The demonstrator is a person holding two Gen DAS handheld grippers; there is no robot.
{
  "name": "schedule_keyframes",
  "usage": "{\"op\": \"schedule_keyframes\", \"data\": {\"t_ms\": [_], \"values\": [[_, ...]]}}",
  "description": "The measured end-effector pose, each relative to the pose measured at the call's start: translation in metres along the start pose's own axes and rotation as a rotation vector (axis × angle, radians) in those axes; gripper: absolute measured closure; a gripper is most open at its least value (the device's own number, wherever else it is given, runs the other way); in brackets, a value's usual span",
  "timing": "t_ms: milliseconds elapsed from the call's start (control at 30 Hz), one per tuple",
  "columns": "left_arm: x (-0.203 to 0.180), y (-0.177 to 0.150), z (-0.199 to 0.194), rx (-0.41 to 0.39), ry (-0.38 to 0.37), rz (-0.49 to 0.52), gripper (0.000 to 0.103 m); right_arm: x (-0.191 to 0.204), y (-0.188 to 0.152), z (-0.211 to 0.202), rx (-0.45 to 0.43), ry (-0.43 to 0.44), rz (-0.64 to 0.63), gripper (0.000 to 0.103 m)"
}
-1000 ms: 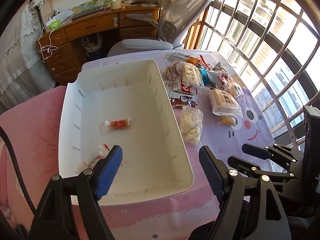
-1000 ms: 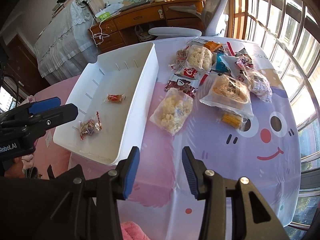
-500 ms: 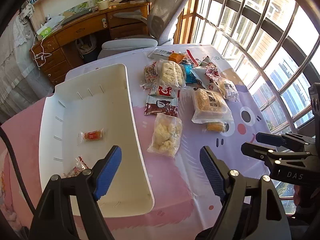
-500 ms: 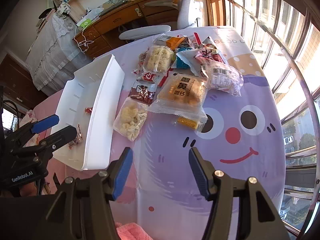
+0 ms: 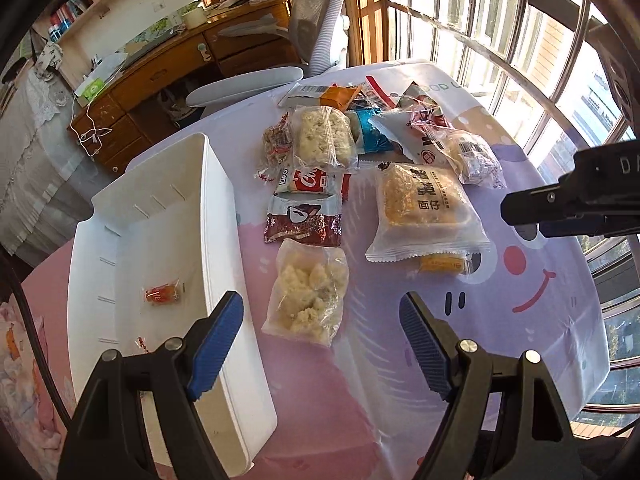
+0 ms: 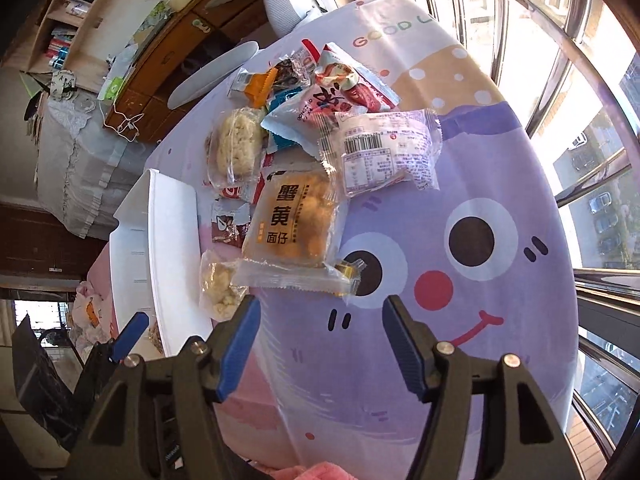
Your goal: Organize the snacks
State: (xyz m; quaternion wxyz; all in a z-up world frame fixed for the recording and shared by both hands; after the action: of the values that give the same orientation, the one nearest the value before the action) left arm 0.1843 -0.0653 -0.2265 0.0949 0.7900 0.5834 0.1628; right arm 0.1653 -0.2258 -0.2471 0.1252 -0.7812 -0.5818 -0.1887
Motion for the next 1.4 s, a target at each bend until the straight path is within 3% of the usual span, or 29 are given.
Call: {"op": "schedule_keyframes", "data": {"t_ms": [333,567,833,1100,1400], "values": [[-0.01,-0.002,0.036,0.009,0.127,0.026,0.024,0.014,0.041,0.032,0.056,0.063,-0.035,0.027],[-0.014,-0.004,0.057,0.061,0.183,0.055,0.024,0.018,0.054,0.061,0.165,0.023,-0.029,0.015],[-0.013,-0.003,0.078,0.108,0.237,0.067,0.024,0.034,0.053,0.092,0.262,-0.039,-0.072,0.009],[-0.008,-0.002,0.095,0.156,0.24,0.061,0.024,0.049,0.055,0.115,0.291,-0.086,-0.097,0.009],[-0.007,0.001,0.097,0.144,0.212,0.043,0.023,0.061,0.055,0.135,0.298,-0.162,-0.107,0.008]]}}
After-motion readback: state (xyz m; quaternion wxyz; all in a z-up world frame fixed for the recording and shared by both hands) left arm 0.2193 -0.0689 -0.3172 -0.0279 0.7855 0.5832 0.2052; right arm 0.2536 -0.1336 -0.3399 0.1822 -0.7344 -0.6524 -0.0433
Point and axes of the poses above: each gripper's, at about its wrist camera, not at the fingertips, and z roughly the way its jaws point, x to its left, y to its top, the point moved 9 cm from there along z, roughly the way its jaws point, and after that the axes turned 4 degrees about x, right-handed, at the moved point
